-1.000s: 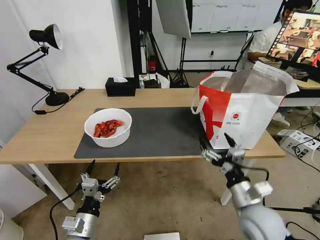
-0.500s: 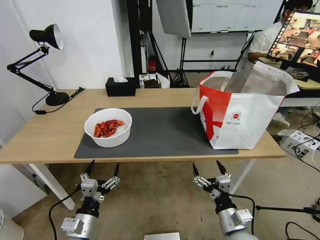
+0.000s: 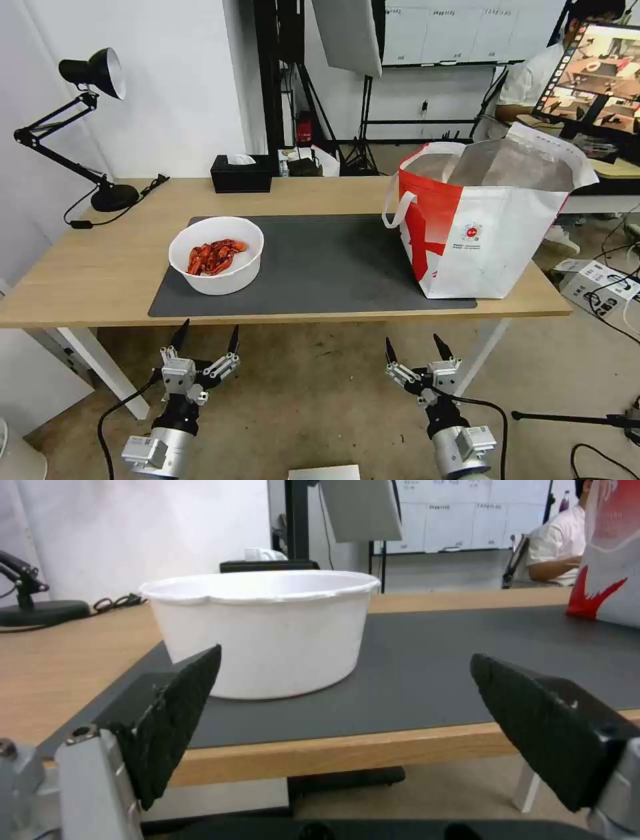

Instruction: Pick up the trash from the table and place it into the takeout bag.

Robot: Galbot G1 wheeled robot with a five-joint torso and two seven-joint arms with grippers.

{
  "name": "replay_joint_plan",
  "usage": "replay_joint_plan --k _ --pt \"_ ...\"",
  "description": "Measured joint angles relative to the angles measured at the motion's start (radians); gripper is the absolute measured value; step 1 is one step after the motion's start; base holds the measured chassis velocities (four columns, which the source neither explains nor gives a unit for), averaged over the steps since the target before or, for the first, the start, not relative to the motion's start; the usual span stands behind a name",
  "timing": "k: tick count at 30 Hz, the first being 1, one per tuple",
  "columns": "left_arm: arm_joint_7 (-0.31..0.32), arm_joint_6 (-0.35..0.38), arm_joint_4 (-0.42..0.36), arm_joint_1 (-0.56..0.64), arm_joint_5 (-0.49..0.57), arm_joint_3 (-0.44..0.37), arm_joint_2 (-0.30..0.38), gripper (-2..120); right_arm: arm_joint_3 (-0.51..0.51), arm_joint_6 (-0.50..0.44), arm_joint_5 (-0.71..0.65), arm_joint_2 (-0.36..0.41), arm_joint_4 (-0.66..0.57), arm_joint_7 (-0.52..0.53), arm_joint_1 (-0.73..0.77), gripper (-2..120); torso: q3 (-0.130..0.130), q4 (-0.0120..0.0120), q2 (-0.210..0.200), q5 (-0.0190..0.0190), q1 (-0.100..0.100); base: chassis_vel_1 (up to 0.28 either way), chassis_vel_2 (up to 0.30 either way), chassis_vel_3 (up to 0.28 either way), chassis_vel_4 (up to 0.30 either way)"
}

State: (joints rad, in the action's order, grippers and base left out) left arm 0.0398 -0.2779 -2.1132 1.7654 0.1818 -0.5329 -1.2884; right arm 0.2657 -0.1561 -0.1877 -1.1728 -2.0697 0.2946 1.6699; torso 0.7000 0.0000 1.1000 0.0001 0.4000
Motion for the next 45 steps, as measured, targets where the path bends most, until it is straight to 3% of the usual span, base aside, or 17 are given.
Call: replay_joint_plan --k 18,25,31,34,35,38,39,41,42,44,45 --pt "-0.002 0.0 0.011 -0.006 0.003 -0.001 0.005 100 0.005 0.006 -0.004 0.036 0.0 -0.007 -0.053 100 0.0 0.0 0.0 -0.0001 0.0 0.0 0.0 0.0 0.0" --pt "-0.001 0.032 -0.002 -0.038 0.052 -0.027 0.045 100 0.006 0.007 -0.005 0.036 -0.001 -0.006 -0.054 100 0.0 0.0001 0.0 -0.0001 0.0 0.0 0.0 0.0 0.0" --pt "0.024 0.098 -0.013 -0.124 0.15 -0.055 0.14 100 0.006 0.007 -0.005 0.036 -0.001 -0.006 -0.053 100 0.0 0.0001 0.0 -0.0005 0.0 0.0 0.0 0.0 0.0" --pt "0.063 0.186 -0.024 -0.194 0.242 -0.071 0.242 100 0.006 0.007 -0.006 0.036 -0.002 -0.006 -0.053 100 0.0 0.0 0.0 -0.0004 0.0 0.0 0.0 0.0 0.0" --pt "0.063 0.186 -0.024 -0.194 0.242 -0.071 0.242 100 0.006 0.007 -0.006 0.036 -0.002 -0.006 -0.053 100 0.0 0.0 0.0 -0.0004 0.0 0.0 0.0 0.0 0.0" --pt "0.11 0.335 -0.046 -0.289 0.375 -0.082 0.392 100 0.006 0.007 -0.006 0.036 -0.002 -0.006 -0.053 100 0.0 -0.0001 0.0 -0.0003 0.0 0.0 0.0 0.0 0.0" --pt "0.11 0.335 -0.046 -0.289 0.375 -0.082 0.392 100 0.006 0.007 -0.006 0.036 -0.002 -0.006 -0.053 100 0.0 -0.0001 0.0 -0.0003 0.0 0.0 0.0 0.0 0.0" --pt "0.123 0.42 -0.029 -0.355 0.475 -0.081 0.502 100 0.006 0.007 -0.006 0.036 -0.002 -0.006 -0.053 100 0.0 -0.0001 0.0 -0.0002 0.0 0.0 0.0 0.0 0.0" --pt "0.123 0.42 -0.029 -0.355 0.475 -0.081 0.502 100 0.006 0.007 -0.006 0.036 -0.002 -0.006 -0.053 100 0.0 -0.0001 0.0 -0.0002 0.0 0.0 0.0 0.0 0.0" --pt "0.121 0.473 0.014 -0.413 0.545 -0.064 0.583 100 0.006 0.007 -0.006 0.036 -0.002 -0.006 -0.053 100 0.0 0.0001 0.0 -0.0001 0.0 0.0 0.0 0.0 0.0" --pt "0.121 0.473 0.014 -0.413 0.545 -0.064 0.583 100 0.006 0.007 -0.006 0.036 -0.002 -0.006 -0.053 100 0.0 0.0001 0.0 -0.0001 0.0 0.0 0.0 0.0 0.0"
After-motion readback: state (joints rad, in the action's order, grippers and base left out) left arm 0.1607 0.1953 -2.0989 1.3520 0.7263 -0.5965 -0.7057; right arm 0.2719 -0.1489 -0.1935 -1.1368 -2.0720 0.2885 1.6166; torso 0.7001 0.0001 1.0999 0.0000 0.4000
